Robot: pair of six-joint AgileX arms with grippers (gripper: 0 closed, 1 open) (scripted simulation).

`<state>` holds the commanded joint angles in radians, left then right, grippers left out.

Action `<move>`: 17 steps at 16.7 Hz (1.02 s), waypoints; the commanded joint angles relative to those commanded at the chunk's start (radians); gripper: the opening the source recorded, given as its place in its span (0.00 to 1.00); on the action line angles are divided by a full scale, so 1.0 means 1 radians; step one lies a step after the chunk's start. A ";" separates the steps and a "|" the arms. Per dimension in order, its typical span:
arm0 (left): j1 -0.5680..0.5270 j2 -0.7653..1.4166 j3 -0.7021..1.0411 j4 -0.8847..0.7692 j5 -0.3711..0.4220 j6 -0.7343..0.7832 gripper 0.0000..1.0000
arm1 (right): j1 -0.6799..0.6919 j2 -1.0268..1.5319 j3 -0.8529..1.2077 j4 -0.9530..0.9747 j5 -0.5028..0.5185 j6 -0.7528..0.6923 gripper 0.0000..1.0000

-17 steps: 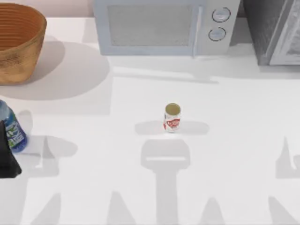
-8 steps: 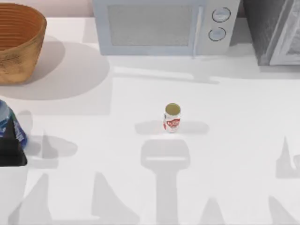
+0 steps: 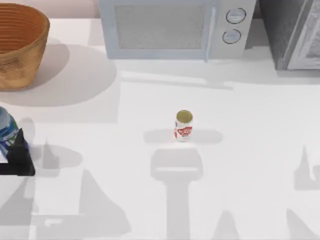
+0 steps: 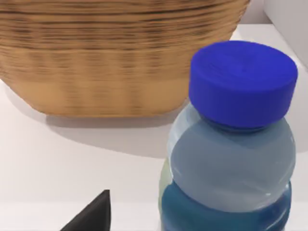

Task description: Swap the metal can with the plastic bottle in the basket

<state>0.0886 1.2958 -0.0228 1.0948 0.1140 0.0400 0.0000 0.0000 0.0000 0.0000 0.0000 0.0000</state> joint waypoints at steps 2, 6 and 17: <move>0.008 0.121 -0.001 0.102 0.011 0.003 1.00 | 0.000 0.000 0.000 0.000 0.000 0.000 1.00; 0.020 0.289 -0.006 0.236 0.024 0.008 1.00 | 0.000 0.000 0.000 0.000 0.000 0.000 1.00; 0.012 0.395 0.044 0.282 0.017 0.006 1.00 | 0.000 0.000 0.000 0.000 0.000 0.000 1.00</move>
<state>0.1010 1.6910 0.0213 1.3771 0.1309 0.0459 0.0000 0.0000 0.0000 0.0000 0.0000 0.0000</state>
